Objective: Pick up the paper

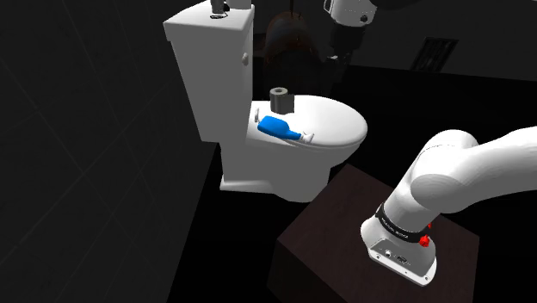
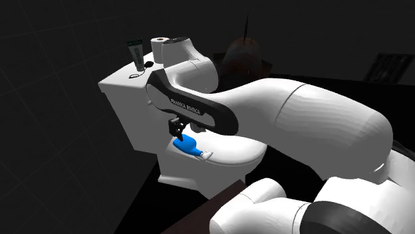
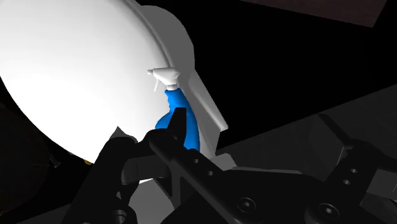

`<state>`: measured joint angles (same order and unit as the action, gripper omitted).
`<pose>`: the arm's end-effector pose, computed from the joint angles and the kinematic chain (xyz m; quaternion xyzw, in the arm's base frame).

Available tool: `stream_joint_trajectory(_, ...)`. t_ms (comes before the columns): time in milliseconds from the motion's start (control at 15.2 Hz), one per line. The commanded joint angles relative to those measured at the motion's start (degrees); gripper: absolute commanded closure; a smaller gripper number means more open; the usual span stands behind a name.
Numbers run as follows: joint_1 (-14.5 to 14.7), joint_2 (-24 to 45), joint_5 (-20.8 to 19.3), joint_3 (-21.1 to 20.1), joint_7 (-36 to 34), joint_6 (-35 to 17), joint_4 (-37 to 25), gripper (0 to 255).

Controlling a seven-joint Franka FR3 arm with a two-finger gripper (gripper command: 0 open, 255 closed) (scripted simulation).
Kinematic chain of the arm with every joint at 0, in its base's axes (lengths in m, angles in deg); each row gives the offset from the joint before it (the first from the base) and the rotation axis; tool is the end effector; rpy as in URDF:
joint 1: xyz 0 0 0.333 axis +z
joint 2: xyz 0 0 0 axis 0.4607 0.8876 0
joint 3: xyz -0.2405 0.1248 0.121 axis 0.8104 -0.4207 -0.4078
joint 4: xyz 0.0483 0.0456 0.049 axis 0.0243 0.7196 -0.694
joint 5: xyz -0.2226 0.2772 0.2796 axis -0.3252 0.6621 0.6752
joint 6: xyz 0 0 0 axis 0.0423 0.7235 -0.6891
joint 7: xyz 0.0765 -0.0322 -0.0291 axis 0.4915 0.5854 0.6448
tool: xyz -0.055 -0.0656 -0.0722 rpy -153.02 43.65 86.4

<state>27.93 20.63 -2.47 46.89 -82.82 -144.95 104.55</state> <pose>0.3885 0.0159 0.5397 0.9952 0.0841 0.0158 0.0477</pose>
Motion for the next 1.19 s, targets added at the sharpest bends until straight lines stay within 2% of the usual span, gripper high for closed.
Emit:
stream_joint_trajectory(0, 0.0, 0.0, 0.0, 0.0, 0.0, 0.0, 0.0, 0)
stream_joint_trajectory(528, -2.5, 16.8, -3.0, 4.8, 4.6, -9.2, -5.5, 0)
stream_joint_trajectory(1122, -4.6, 36.9, -3.6, 9.1, 9.9, -15.6, -17.1, 0)
